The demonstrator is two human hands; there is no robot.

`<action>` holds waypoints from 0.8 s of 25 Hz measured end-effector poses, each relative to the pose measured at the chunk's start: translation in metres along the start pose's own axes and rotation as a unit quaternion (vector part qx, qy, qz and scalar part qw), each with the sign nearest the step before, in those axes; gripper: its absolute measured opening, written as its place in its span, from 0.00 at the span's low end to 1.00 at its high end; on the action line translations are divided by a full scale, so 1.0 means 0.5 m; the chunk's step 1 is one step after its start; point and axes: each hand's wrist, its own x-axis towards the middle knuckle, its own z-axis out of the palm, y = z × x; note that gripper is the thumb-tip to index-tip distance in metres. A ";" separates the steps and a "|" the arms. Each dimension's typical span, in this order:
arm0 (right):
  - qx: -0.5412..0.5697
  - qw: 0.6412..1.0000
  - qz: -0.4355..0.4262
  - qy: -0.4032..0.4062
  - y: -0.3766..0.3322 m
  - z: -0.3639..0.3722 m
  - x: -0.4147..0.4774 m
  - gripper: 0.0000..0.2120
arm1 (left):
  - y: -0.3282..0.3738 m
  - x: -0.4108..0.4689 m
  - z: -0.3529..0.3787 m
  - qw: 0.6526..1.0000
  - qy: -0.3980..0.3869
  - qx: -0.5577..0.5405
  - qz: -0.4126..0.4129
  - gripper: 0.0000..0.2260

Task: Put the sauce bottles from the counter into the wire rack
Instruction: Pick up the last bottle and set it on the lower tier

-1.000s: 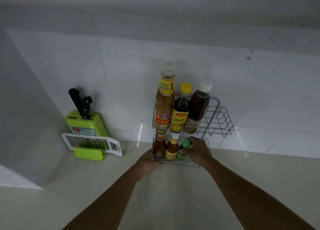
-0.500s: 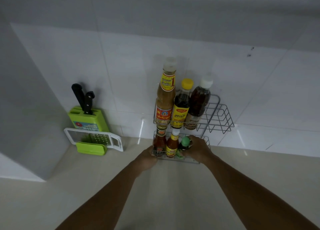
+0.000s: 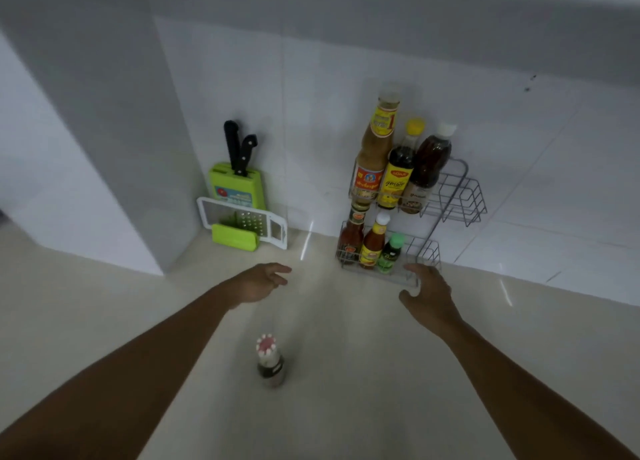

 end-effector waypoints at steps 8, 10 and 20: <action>0.083 0.947 -0.192 -0.242 -0.251 0.090 -0.188 0.25 | -0.226 -0.192 0.114 0.994 -0.028 0.088 0.063 0.37; 0.042 0.926 -0.253 -0.277 -0.300 0.124 -0.218 0.29 | -0.247 -0.196 0.173 0.994 0.025 0.068 0.082 0.32; 0.075 0.961 -0.208 -0.168 -0.321 0.026 -0.201 0.14 | -0.128 -0.257 0.207 0.974 0.023 -0.031 0.225 0.21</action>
